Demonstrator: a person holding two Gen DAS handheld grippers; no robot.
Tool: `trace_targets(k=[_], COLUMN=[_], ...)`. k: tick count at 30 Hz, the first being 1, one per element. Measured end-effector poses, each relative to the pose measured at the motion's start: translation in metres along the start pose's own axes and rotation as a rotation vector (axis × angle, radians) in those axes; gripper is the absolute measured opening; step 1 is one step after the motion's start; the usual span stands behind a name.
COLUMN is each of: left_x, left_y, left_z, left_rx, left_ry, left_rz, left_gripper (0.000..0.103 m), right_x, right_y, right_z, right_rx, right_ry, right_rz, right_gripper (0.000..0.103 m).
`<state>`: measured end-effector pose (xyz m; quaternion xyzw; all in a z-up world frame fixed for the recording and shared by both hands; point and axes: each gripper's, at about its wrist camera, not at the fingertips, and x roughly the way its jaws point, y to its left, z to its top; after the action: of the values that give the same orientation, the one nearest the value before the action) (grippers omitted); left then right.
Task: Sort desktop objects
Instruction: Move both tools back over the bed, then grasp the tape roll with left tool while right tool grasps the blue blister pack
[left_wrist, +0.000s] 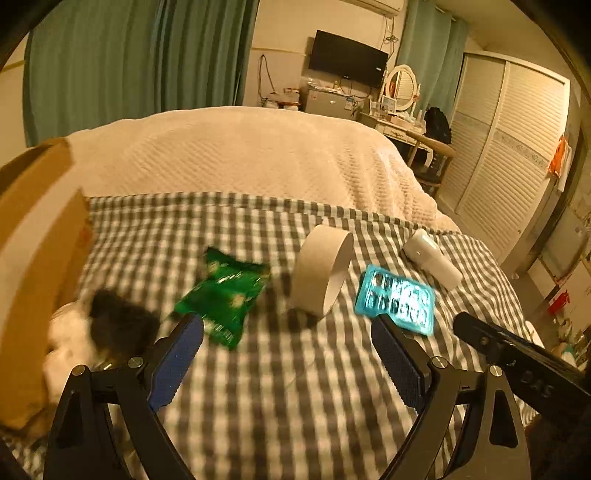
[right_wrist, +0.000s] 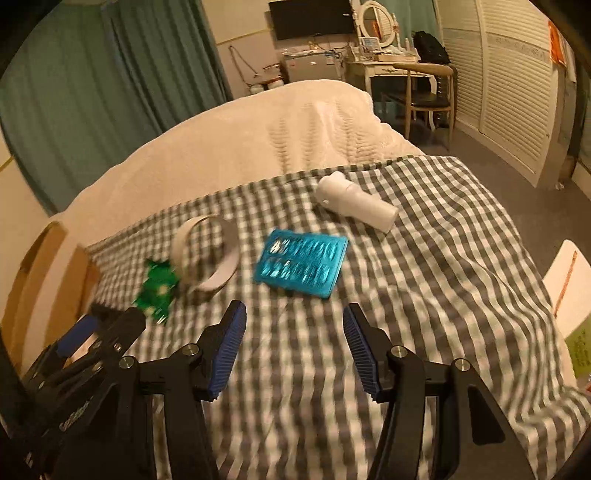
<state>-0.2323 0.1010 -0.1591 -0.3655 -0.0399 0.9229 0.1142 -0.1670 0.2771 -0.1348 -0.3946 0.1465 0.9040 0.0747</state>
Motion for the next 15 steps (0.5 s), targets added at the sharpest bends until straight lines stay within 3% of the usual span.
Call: trace_targets(k=[7, 12, 15], left_x=[0.060, 0.090, 0.102], left_y=[-0.010, -0.016, -0.022], left_z=[0.009, 0.011, 0.012], left_rx=[0.013, 0.027, 0.057], left_ry=[-0.008, 0.001, 0.027], left_rz=[-0.005, -0.015, -0.028], left_gripper=[0.095, 0.095, 0.095], right_x=[0.062, 0.085, 0.095], right_y=[-0.020, -0.034, -0.043], right_z=[0.016, 0.012, 0.012], right_rx=[0.092, 0.135, 0.164], right_ry=[0.015, -0.002, 0.001], right_rz=[0.015, -0.007, 0.023], right_gripper=[0.054, 0.054, 0.055])
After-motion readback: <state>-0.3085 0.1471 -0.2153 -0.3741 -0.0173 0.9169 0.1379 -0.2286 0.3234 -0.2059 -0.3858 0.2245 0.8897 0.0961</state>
